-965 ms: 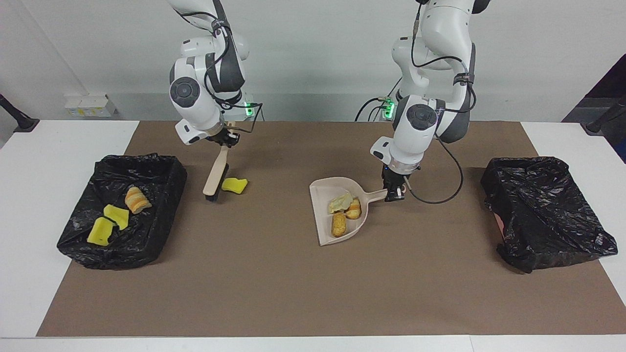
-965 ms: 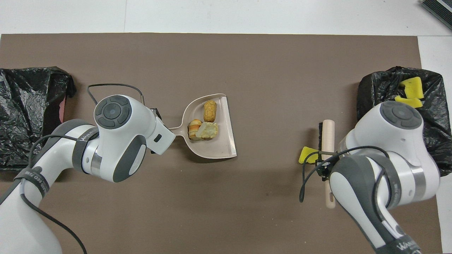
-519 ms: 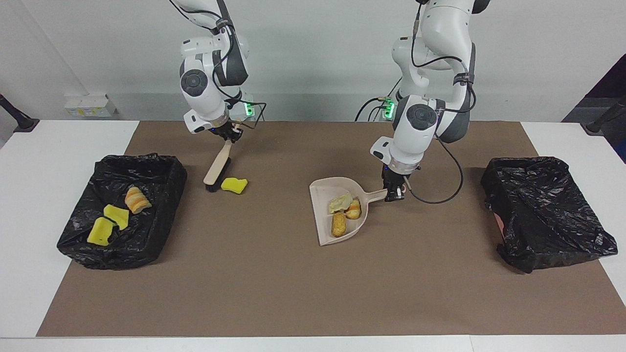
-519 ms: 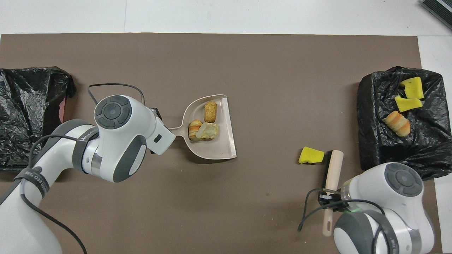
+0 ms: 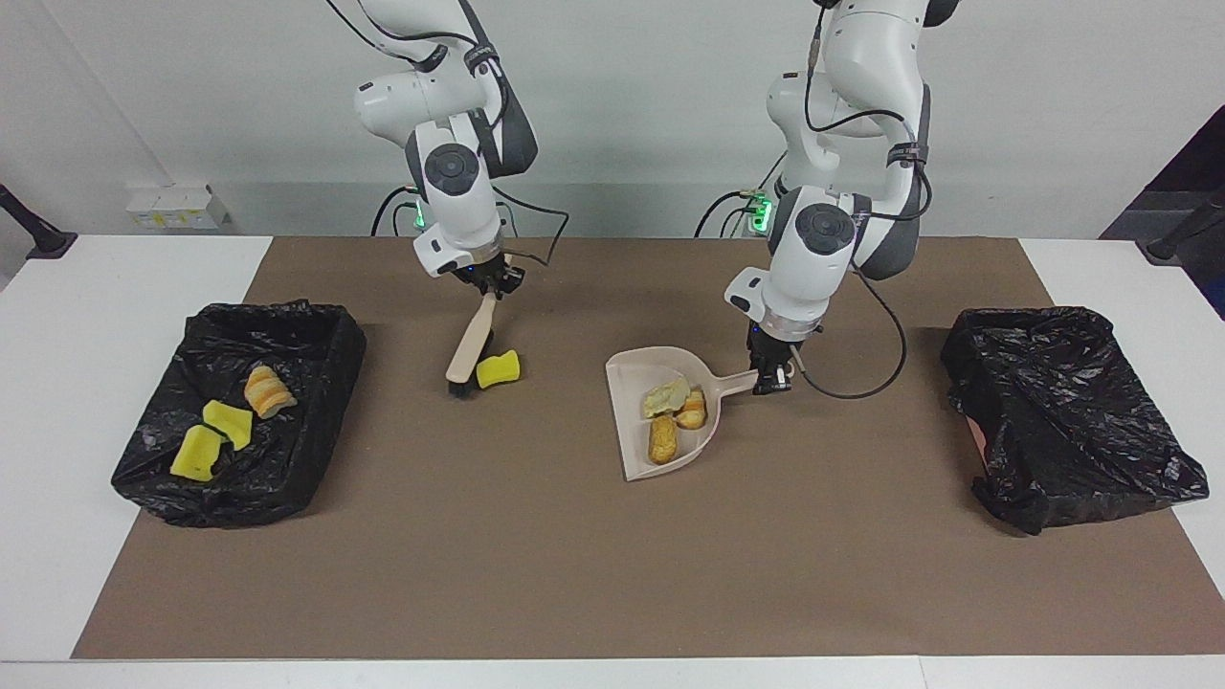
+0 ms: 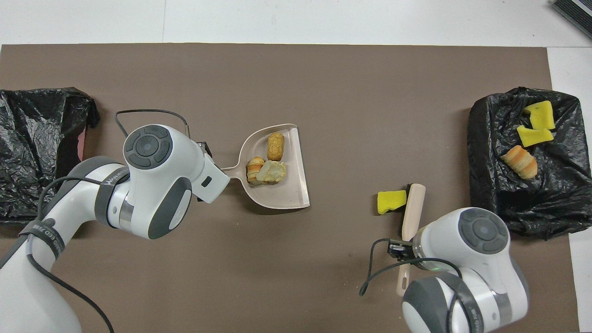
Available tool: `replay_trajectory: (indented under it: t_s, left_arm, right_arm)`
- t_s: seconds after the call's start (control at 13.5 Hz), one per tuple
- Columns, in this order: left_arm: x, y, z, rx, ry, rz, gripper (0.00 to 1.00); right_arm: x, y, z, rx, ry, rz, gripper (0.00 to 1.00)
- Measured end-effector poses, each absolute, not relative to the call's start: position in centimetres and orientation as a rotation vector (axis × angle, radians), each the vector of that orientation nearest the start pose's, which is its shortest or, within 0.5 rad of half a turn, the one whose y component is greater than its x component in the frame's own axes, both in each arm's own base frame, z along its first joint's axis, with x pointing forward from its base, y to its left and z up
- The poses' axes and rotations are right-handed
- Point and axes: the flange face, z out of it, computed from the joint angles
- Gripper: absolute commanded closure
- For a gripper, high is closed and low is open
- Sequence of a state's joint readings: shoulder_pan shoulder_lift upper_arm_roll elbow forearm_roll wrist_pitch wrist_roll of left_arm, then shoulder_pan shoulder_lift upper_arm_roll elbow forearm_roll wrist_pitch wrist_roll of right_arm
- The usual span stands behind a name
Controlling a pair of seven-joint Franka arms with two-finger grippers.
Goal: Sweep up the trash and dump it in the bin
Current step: 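Move the brush with the right gripper behind the yellow sponge, then sweep the yellow sponge into the dustpan with the right gripper's brush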
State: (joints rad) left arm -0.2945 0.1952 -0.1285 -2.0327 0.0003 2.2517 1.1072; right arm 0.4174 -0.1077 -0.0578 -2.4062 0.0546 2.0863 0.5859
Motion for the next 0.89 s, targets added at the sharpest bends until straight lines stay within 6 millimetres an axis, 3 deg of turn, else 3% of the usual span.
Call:
replay_trajectory:
  t_s: [0.15, 0.52, 0.89]
  left_arm:
    - [53.6, -23.9, 35.4, -2.279, 2.183, -0.051, 1.00]
    - [53.6, -23.9, 35.4, -2.280, 2.182, -0.051, 1.00]
    - [53.6, -23.9, 35.4, -2.281, 2.181, -0.051, 1.00]
  right_arm:
    - [44.8, 18.0, 33.7, -3.130, 0.407, 0.329, 1.00]
    - [50.0, 27.0, 34.0, -3.055, 0.338, 0.294, 1.00]
    - [52.1, 33.5, 35.3, -2.937, 0.307, 0.302, 1.00]
